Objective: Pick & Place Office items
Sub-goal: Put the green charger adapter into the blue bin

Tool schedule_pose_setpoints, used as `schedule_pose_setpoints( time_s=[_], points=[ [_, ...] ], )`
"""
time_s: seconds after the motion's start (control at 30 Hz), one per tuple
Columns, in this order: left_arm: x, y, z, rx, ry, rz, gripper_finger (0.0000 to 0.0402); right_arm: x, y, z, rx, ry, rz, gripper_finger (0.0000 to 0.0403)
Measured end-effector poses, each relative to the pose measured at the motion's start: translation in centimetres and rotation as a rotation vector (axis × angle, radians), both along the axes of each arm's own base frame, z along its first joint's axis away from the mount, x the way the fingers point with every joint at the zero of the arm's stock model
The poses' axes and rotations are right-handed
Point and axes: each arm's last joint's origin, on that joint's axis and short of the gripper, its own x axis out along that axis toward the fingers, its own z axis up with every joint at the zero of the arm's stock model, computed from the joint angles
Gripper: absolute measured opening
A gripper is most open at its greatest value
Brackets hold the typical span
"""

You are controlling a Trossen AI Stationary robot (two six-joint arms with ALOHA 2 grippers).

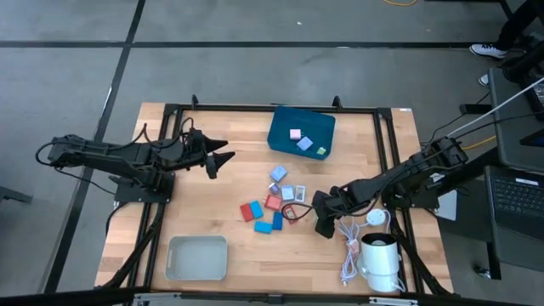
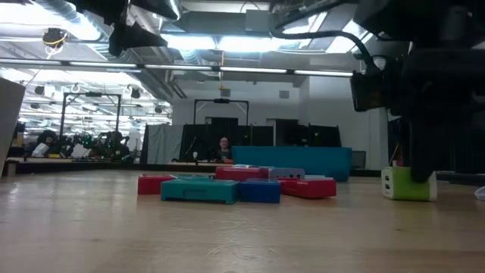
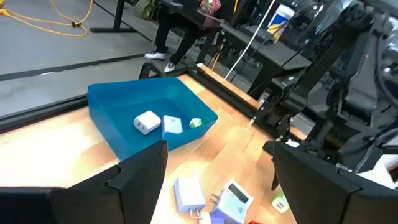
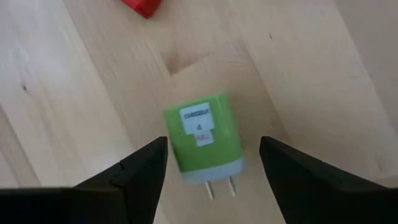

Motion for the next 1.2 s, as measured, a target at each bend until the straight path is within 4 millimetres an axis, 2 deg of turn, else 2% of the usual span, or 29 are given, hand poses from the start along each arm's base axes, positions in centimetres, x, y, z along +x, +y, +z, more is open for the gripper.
schedule_pose_setpoints(
  time_s=[0.23, 0.47, 0.77, 0.97, 1.2],
  points=[
    [0.2, 0.0, -0.2, -0.008, 0.014, -0.003, 0.0285, -0.8, -0.7, -1.2, -0.010, -0.005, -0.084, 0.0245],
    [0.4, -0.1, -0.1, -0.034, -0.010, -0.011, 0.0285, -0.5, -1.5, -1.3, -0.030, -0.022, -0.118, 0.0149],
    [0.4, -0.1, 0.2, -0.026, -0.038, -0.012, 0.0285, 0.6, -2.4, -1.1, -0.036, -0.112, -0.157, 0.0148],
    [0.4, -0.1, 0.3, -0.026, -0.050, -0.011, 0.0285, 2.7, -3.6, 1.1, -0.054, -0.209, -0.169, 0.0148],
    [0.4, -0.1, 0.3, -0.023, -0.049, -0.011, 0.0285, 5.1, -6.4, 4.0, -0.076, -0.300, -0.147, 0.0148]
  ],
)
